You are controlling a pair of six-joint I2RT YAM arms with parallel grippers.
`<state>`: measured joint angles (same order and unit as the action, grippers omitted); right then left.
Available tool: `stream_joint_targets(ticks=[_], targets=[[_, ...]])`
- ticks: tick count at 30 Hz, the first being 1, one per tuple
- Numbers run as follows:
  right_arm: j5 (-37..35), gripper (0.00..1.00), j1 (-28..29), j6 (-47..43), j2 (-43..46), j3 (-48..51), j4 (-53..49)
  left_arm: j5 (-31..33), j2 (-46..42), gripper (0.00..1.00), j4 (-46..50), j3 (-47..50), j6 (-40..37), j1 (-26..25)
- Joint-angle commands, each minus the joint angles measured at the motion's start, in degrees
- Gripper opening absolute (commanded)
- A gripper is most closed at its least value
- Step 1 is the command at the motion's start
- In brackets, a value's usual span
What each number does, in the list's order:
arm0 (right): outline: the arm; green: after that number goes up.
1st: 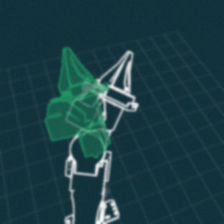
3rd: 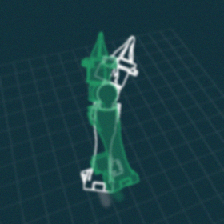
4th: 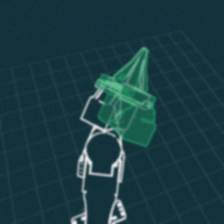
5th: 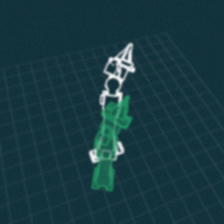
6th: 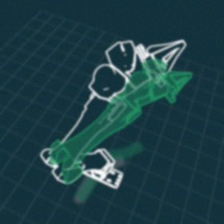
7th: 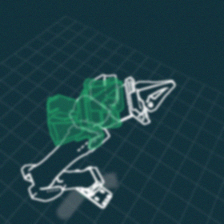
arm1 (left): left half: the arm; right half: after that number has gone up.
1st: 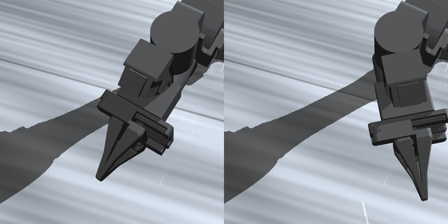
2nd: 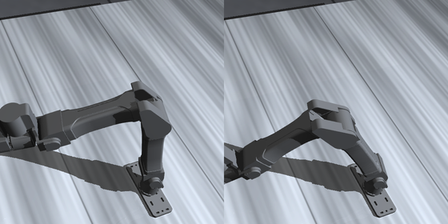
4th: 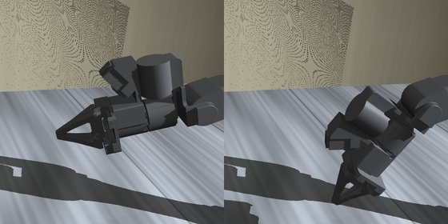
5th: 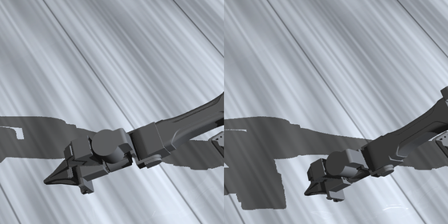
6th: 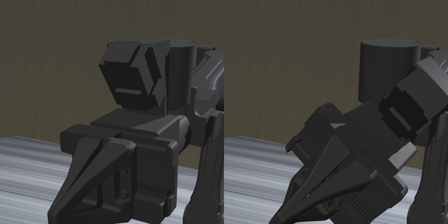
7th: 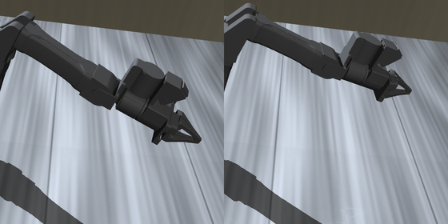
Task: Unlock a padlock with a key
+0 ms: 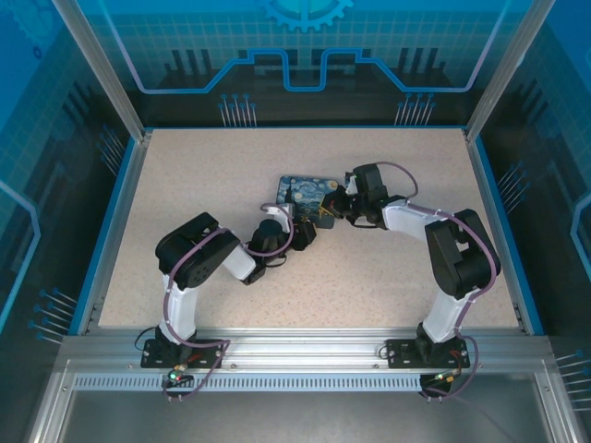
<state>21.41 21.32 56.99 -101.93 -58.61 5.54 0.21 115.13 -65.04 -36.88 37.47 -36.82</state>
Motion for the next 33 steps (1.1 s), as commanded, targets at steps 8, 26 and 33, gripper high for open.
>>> stream_joint_targets(ticks=[8, 26, 33], targets=[[-0.50, 0.00, 0.12, 0.51, -1.86, -0.92, -0.82, -0.82, -1.12, 0.39, -4.01, -0.12, 0.67, -1.70], [-0.47, 0.00, 0.04, 0.42, -2.33, -1.51, -1.10, -1.96, 1.07, 0.59, -8.49, -0.22, 3.91, -1.66], [-0.38, 0.00, -0.06, 0.22, -2.38, -1.77, -1.41, -3.34, -1.16, 0.55, -9.20, 1.36, 4.54, -1.59]])
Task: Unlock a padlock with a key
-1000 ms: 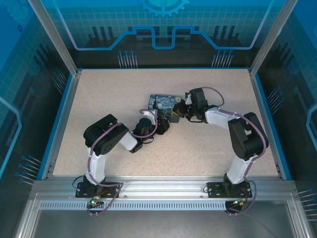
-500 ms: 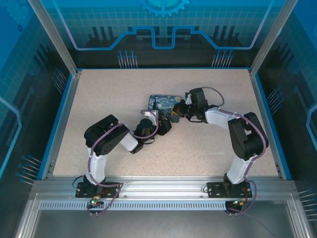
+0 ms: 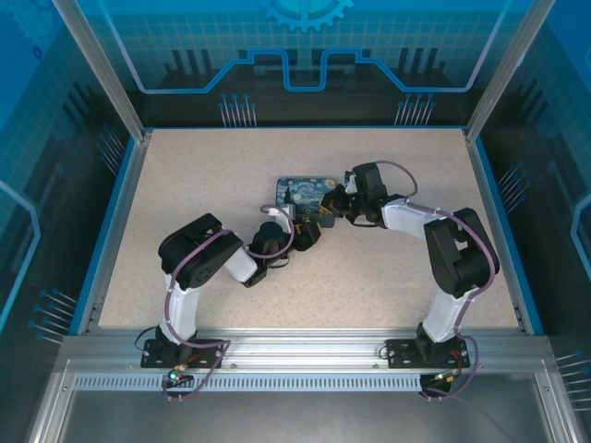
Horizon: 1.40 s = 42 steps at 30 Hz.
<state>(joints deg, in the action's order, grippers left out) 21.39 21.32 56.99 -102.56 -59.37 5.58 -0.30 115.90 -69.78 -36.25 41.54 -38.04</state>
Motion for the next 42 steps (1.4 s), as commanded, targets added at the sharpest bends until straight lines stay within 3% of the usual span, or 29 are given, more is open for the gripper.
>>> stream_joint_targets(ticks=[1, 17, 42], targets=[[-0.25, 0.00, -0.05, 0.23, -1.84, -1.09, -1.32, -3.29, -2.20, 0.55, -4.26, 0.70, 0.52, -0.36], [0.00, 0.00, -0.23, 0.31, -1.88, -1.02, -1.09, -2.14, 0.41, 0.53, -4.14, 0.59, 2.32, 0.53], [0.06, 0.00, -0.26, 0.44, -2.04, -0.92, -1.15, 0.25, 2.49, 0.37, 0.16, -0.89, 3.57, 1.15]])
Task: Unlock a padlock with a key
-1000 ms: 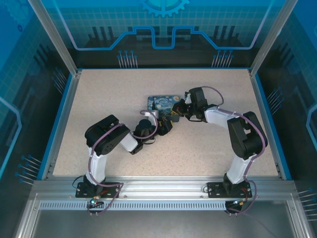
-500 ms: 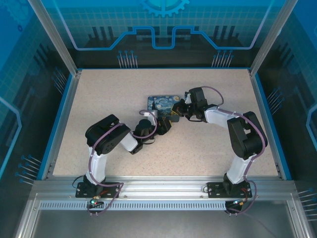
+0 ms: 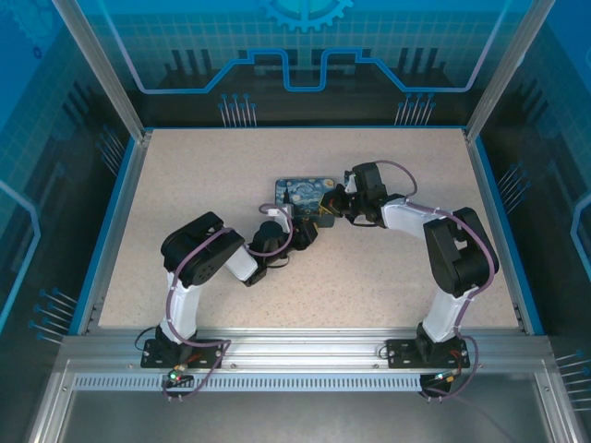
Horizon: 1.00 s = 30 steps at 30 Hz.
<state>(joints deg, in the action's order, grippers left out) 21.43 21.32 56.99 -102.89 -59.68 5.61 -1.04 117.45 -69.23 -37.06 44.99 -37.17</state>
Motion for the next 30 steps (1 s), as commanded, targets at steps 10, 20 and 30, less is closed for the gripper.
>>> stream_joint_targets(ticks=[10, 20, 30], targets=[[0.10, 0.00, -0.32, 0.49, -1.70, -0.70, -1.12, 3.50, -0.81, 0.46, 2.26, 1.70, 0.30, 0.14], [0.36, 0.00, -0.33, 0.75, -1.92, -0.37, -0.43, 4.17, -2.83, 0.43, 8.22, 1.49, -1.26, -1.21], [0.67, 0.00, -0.38, 1.01, -2.06, -0.31, 0.10, 4.15, -2.41, 0.42, 12.89, -1.38, -2.22, -2.32]])
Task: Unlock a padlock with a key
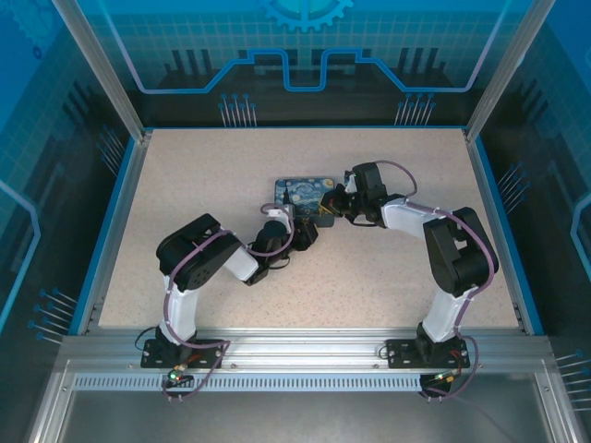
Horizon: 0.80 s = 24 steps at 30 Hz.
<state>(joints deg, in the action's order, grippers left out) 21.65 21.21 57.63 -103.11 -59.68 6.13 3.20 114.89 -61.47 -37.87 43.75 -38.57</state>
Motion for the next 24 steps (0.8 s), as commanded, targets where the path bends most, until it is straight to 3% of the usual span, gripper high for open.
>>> stream_joint_targets(ticks=[1, 10, 24], targets=[[0.48, 0.00, -0.27, 0.39, -1.88, -0.26, -0.47, -0.13, 0.32, 0.42, 5.44, -0.87, -1.12, -0.93], [0.45, 0.00, -0.38, 0.38, -1.72, 0.09, -0.42, 0.75, 1.12, 0.40, 7.90, -3.06, -1.56, -1.11], [0.66, 0.00, -0.54, 0.03, -1.75, 0.19, -0.77, 3.48, 0.96, 0.28, 6.17, -2.73, -1.29, -1.15]])
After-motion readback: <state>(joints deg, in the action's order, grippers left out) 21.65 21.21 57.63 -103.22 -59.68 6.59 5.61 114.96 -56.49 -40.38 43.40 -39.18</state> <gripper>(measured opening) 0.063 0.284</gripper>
